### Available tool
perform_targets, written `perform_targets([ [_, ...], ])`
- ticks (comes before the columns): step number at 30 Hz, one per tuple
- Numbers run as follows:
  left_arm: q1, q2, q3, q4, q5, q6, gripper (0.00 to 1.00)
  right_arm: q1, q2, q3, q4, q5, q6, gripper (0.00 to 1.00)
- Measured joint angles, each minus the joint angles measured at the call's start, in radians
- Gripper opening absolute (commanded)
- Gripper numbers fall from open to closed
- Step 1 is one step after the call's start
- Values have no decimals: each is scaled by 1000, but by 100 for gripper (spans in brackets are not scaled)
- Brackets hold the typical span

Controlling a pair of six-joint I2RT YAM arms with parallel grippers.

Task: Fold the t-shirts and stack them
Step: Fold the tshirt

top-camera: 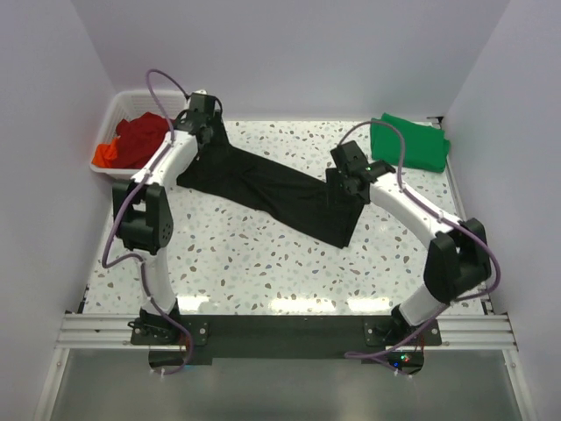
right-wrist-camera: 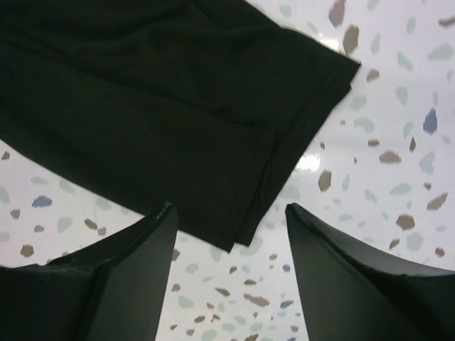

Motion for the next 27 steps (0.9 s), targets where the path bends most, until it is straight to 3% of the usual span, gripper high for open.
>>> perform_targets([
  [4,-1,76,69,-59,17,-72,67,-6,162,116,47,-3,-85,80],
  [12,-7,185,126,-157,17,-138,68,-59,321,224,143,-90,-206,80],
  [27,-26,260,154,-195,15,-190,68,-63,372,235,149,-215,-407,79],
])
